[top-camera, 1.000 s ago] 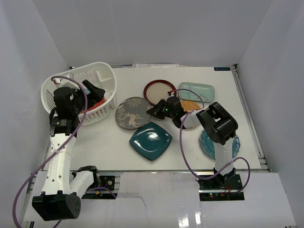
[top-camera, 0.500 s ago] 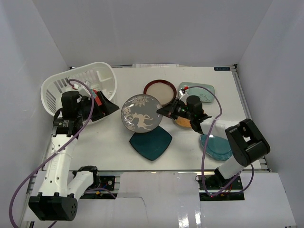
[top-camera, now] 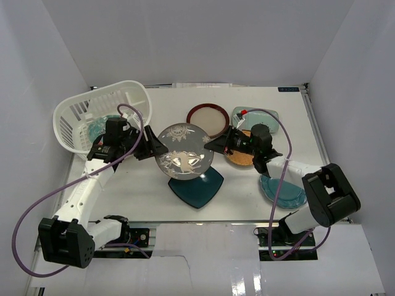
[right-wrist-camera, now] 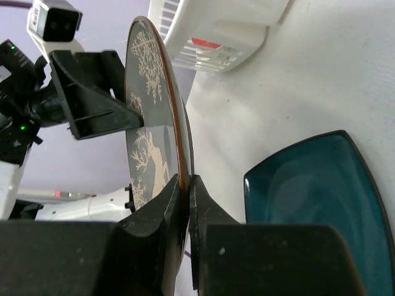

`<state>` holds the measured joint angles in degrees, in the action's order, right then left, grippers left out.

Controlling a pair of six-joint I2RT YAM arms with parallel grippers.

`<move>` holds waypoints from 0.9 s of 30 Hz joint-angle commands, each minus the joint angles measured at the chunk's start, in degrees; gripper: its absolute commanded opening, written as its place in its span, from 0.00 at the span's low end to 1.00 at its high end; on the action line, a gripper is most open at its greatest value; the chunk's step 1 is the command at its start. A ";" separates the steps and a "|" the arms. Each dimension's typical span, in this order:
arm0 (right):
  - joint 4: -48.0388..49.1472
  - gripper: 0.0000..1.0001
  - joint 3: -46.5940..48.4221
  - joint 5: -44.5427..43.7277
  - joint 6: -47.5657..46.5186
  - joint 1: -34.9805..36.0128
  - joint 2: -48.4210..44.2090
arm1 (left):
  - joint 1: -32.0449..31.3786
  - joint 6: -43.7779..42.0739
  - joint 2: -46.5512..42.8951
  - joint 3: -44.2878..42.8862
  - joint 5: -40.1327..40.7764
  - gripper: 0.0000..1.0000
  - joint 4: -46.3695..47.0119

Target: Place the plates into the plastic bin on the countertop

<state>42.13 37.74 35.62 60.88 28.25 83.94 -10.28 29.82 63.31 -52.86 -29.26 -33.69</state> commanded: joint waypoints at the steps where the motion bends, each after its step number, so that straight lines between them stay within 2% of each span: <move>1: 9.90 0.08 0.15 4.28 3.45 -0.21 -2.91 | -1.05 0.67 -0.65 0.48 1.13 0.56 5.56; 3: 10.43 0.08 -0.12 4.90 3.89 -0.21 -2.73 | -1.75 1.37 -0.12 0.83 0.52 0.39 7.32; 4: 10.52 0.08 -0.21 5.16 4.07 -0.13 -2.64 | -1.84 1.55 0.23 0.83 0.17 0.22 7.67; 7: 10.52 0.08 -0.91 5.25 4.16 -0.30 -2.82 | -2.20 2.69 0.76 1.01 -0.45 0.00 9.26; 8: 10.43 0.09 -1.00 5.25 3.98 -0.30 -2.99 | -2.20 3.13 0.24 0.92 -0.10 0.00 10.22; 9: 9.82 0.24 -1.08 5.51 3.55 -0.30 -3.26 | -2.20 3.48 -0.11 0.57 0.51 0.00 10.75; 11: 8.85 0.46 -1.35 5.43 2.49 -0.21 -3.78 | -2.11 4.98 -0.99 -1.26 2.79 0.00 12.24; 12: 8.76 0.62 -1.61 5.34 2.14 -0.30 -4.13 | -2.11 5.24 -1.26 -2.32 3.41 0.00 12.42; 14: 7.27 0.74 -2.05 5.60 0.91 -0.30 -5.45 | -1.93 5.86 -0.30 -7.24 4.20 0.00 12.95; 17: 5.69 0.81 -2.93 5.69 -0.67 -0.56 -7.56 | 0.08 6.74 1.72 -14.69 4.91 0.00 13.39; 19: 3.50 0.81 -3.54 5.69 -1.81 -0.74 -9.23 | 4.64 7.00 2.25 -17.96 4.56 0.00 13.92; 20: 2.79 0.81 -3.89 5.52 -2.95 -0.91 -10.45 | 7.70 7.44 2.52 -20.85 2.30 0.00 13.83; 21: 1.91 0.81 -4.25 5.34 -3.48 -1.00 -11.07 | 14.96 8.05 2.52 -21.75 1.06 0.00 14.09; 23: -1.25 0.81 -4.78 4.38 -5.85 -1.00 -12.48 | 20.98 9.20 2.61 -23.94 0.69 0.00 13.13; 24: -2.22 0.80 -4.86 4.03 -6.65 -1.00 -12.92 | 25.01 9.29 2.70 -24.22 1.82 0.00 11.65; 27: -4.68 0.80 -5.48 3.23 -8.14 -1.27 -13.98 | 26.98 7.45 2.52 -23.35 10.49 0.00 9.61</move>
<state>40.36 33.04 39.11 56.45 27.38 71.40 15.66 36.36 68.42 -74.87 -23.09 -24.77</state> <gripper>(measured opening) 0.800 0.084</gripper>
